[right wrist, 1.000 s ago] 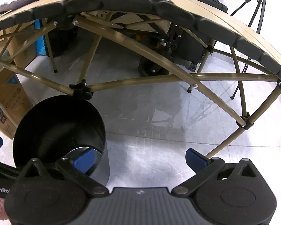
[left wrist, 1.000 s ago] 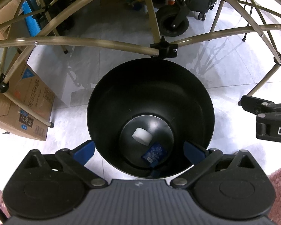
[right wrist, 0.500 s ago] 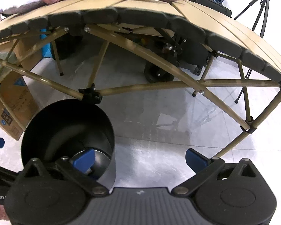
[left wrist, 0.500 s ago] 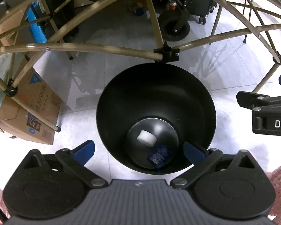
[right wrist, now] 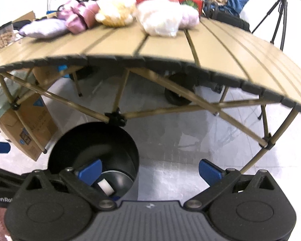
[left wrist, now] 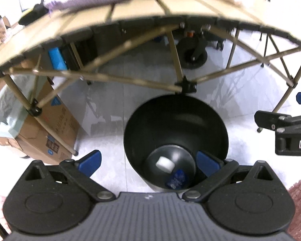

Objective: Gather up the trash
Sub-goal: 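Raise both open tools from the bin back toward the table, then grasp the sparkly plastic bag with the right tool while the left tool grasps the purple pouch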

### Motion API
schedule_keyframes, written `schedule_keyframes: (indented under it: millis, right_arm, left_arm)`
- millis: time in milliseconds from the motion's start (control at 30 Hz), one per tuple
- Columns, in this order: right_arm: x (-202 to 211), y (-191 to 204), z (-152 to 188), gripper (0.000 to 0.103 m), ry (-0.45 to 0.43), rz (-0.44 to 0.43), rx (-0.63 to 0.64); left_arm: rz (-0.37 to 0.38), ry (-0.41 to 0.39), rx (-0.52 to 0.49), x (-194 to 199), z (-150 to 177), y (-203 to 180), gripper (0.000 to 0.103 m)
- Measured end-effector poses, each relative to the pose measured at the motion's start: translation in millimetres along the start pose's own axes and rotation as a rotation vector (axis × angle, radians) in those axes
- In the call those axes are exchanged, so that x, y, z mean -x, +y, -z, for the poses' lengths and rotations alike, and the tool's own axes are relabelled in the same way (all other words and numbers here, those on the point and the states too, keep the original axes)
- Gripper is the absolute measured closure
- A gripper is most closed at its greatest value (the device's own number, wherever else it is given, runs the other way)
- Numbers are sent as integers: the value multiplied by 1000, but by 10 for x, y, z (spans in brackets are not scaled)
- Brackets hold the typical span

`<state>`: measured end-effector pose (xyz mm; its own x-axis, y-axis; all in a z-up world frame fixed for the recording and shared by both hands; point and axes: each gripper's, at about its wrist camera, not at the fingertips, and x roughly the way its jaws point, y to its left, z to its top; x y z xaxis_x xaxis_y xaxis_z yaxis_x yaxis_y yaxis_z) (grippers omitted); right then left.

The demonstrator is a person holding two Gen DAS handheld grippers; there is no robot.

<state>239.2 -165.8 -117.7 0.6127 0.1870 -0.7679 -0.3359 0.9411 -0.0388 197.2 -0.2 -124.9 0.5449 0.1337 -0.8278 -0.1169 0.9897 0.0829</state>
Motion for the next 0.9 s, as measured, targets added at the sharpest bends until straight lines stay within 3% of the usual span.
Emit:
schedule_keyframes:
  millis: [300,533,900]
  right_arm:
    - [506,131,-132,0,-136,3,69]
    - [830,125,-298,0,-261,-19,54]
    - [773,-9,-776,0,-395,-27,-30]
  left_arm:
    - [-2,-130,34,501,-112,125,0]
    - [-8,-238,81,792,-280,249,0]
    - [-8,-369,159,891,-849,329,0]
